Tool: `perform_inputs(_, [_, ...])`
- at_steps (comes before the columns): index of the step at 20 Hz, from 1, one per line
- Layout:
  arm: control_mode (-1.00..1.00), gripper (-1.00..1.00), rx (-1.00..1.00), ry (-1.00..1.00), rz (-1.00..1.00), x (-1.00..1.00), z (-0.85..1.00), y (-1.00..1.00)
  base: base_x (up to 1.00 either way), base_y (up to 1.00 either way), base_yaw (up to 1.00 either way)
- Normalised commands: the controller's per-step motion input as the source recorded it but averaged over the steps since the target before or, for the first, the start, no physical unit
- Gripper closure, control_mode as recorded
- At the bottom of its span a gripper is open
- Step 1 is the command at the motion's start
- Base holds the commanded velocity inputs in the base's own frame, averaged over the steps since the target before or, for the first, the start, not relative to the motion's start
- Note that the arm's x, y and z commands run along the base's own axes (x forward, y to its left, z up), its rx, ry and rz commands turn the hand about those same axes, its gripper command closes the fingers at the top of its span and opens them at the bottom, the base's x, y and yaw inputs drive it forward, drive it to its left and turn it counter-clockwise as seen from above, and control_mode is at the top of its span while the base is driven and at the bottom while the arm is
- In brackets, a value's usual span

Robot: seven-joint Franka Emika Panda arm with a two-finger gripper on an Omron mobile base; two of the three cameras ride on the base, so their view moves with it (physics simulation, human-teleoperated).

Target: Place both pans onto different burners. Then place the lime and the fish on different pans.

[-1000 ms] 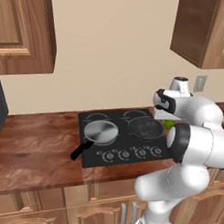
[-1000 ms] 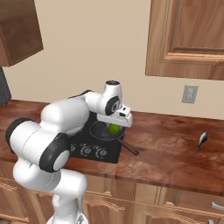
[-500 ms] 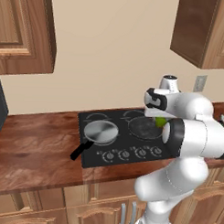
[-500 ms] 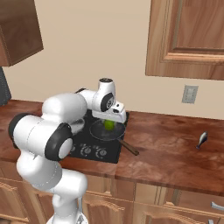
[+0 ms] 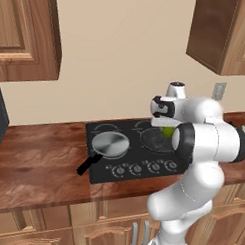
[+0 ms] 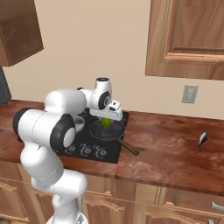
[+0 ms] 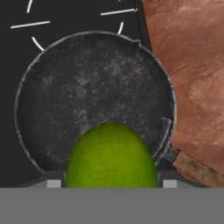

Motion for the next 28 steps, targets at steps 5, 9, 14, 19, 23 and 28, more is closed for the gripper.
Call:
perform_inputs(5, [-1.00,1.00,0.00,0.00,0.01,0.21,-0.25,0.00,0.00,0.00,0.00])
perform_inputs(9, [-1.00,1.00,0.00,0.00,0.01,0.16,-0.28,0.00,0.00,0.00,0.00])
perform_inputs(14, [-1.00,1.00,0.00,0.00,0.01,0.05,-0.27,0.00,0.00,0.00,0.00])
perform_inputs(19, [-1.00,1.00,0.00,0.00,0.01,0.05,-0.17,0.00,0.00,0.00,0.00])
perform_inputs(23, [-1.00,1.00,0.00,0.00,0.01,0.04,-0.14,0.00,0.00,0.00,0.00])
perform_inputs(28, [-1.00,1.00,0.00,0.00,0.01,0.03,-0.11,0.00,0.00,0.00,0.00])
